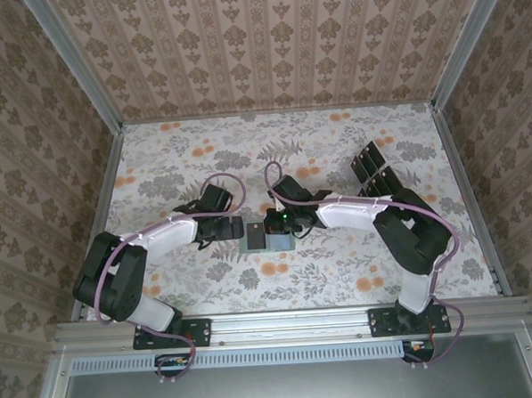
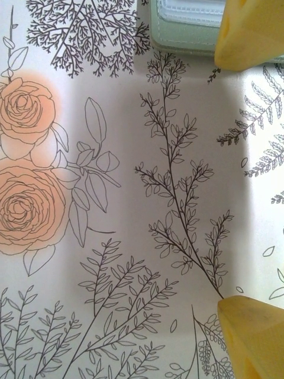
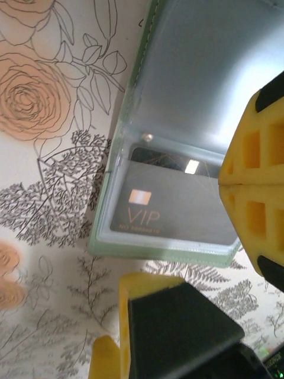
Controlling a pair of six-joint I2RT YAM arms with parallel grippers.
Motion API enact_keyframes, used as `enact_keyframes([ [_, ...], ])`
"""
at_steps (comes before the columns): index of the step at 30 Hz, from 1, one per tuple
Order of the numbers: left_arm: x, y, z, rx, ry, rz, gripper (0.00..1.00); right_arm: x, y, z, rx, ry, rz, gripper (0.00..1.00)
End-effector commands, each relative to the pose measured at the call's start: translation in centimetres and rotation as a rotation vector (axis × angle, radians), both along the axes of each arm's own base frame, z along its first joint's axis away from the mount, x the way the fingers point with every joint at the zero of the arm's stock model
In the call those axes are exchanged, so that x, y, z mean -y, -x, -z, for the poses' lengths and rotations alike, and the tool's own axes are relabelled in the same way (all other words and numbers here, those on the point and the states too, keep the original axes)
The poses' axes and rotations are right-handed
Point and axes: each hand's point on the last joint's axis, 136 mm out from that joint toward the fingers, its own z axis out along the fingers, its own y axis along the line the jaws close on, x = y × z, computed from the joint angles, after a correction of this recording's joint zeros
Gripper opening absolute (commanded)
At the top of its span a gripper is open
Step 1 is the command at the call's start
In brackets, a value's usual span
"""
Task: Put the credit cards into the card holder
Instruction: Insert the credit card into the card slot.
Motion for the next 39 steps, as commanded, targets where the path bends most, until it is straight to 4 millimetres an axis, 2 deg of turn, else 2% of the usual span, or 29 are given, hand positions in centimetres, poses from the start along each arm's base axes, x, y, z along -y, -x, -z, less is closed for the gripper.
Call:
enact_keyframes([
  [1,-0.3,0.6,1.0,-0.033,-0.017,-0.005,1.00,-0.6,-0.4,0.3,0.004,0.015,-0.003,0.02],
  [15,-0.1,0.8,1.8,-0.049,-0.027,0.000,1.00,-1.0,-0.5,2.3,-0.029,0.027,-0.007,0.00],
  [33,0.4,1.1,2.4,-0.058,-0.026,0.016,1.00,-2.2,-0.4,2.5,-0.055,-0.005,-0.015,0.01],
  [39,0.5,1.0,2.2,-0.052,-0.025,0.018,1.00,-2.5,-0.3,1.6,-0.050,-0.030,-0.013,0.01],
])
